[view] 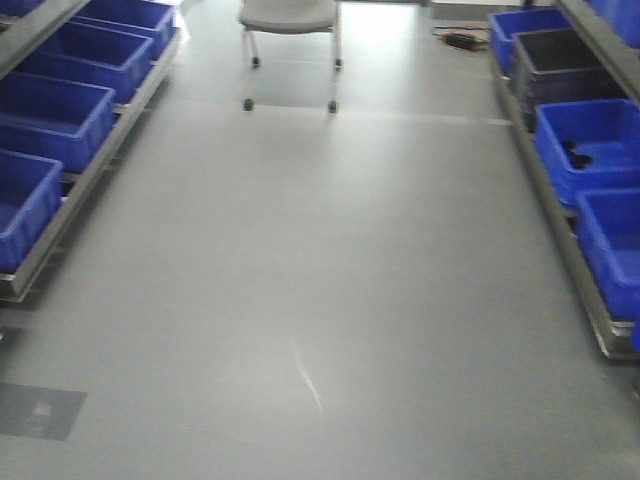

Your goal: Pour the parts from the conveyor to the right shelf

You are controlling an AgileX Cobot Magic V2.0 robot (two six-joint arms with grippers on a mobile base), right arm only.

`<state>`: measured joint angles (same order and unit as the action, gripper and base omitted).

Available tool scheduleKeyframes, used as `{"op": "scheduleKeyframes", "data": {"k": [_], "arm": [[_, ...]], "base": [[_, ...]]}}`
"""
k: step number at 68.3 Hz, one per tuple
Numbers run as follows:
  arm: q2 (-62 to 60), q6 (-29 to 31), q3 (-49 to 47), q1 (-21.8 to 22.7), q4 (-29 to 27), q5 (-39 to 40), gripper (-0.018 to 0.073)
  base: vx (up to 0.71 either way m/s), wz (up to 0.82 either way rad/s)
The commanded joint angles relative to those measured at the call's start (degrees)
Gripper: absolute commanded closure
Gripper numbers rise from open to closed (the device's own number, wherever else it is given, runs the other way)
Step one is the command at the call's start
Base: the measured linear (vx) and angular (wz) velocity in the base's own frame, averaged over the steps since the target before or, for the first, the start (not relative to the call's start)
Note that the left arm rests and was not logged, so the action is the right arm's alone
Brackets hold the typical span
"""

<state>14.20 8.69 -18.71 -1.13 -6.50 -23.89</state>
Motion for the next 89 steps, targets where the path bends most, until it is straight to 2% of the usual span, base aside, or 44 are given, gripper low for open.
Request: {"op": "scheduleKeyframes", "data": {"k": [1,38,89], "arm": [[0.8,-0.1,-1.6,0.0,0.0,4.8,0.0565],[0.8,-0.1,-1.6,0.0,0.0,4.8,0.0565],[0.8,-0.1,-1.6,0.0,0.0,4.8,0.0565]], "base": [[0.42,0.53],[0.38,0.53],[0.17,0.9]]}}
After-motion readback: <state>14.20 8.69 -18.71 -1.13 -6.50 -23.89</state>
